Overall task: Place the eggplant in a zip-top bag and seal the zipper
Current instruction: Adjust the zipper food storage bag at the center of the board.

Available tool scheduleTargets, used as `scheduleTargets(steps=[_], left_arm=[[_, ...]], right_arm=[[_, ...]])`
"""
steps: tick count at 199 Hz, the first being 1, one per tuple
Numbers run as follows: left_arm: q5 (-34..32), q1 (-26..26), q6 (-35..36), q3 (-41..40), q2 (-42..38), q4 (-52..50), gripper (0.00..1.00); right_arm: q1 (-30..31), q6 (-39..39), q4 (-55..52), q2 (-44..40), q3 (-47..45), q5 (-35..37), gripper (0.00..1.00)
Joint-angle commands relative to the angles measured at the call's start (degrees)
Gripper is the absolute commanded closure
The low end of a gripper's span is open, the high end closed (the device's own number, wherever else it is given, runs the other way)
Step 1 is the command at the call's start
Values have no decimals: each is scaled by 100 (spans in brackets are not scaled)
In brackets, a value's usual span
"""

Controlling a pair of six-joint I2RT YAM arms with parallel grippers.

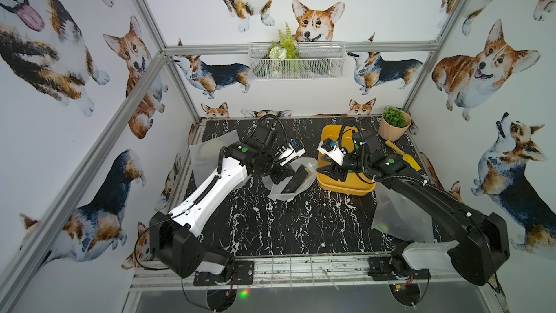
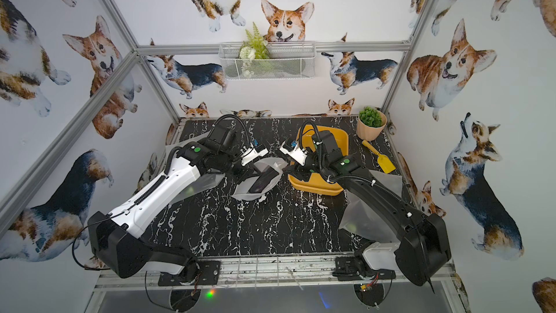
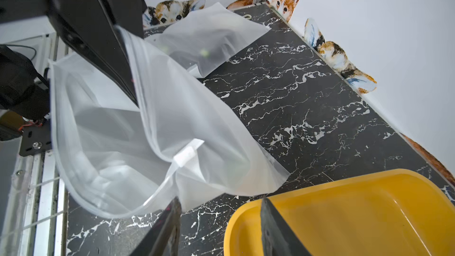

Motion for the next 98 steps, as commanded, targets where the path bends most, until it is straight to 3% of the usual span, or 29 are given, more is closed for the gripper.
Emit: scheduleTargets(steps=[1,52,73,85,98], left_arm=[[280,13,236,63,-15,-144,100],[436,13,319,150,27,-251,100],[465,13,364,200,74,-284,100],[467,20,374,229,133,-312,100],[362,26,339,221,178,-272,100]], right_arm=[[82,-596,-218,160,148,13,44],[263,-871,269,258,19,241,38],[284,-859,328,338,75,-18,38],[306,-730,391,366,128,-225,43],[322,-632,375,398,202,-403,58]])
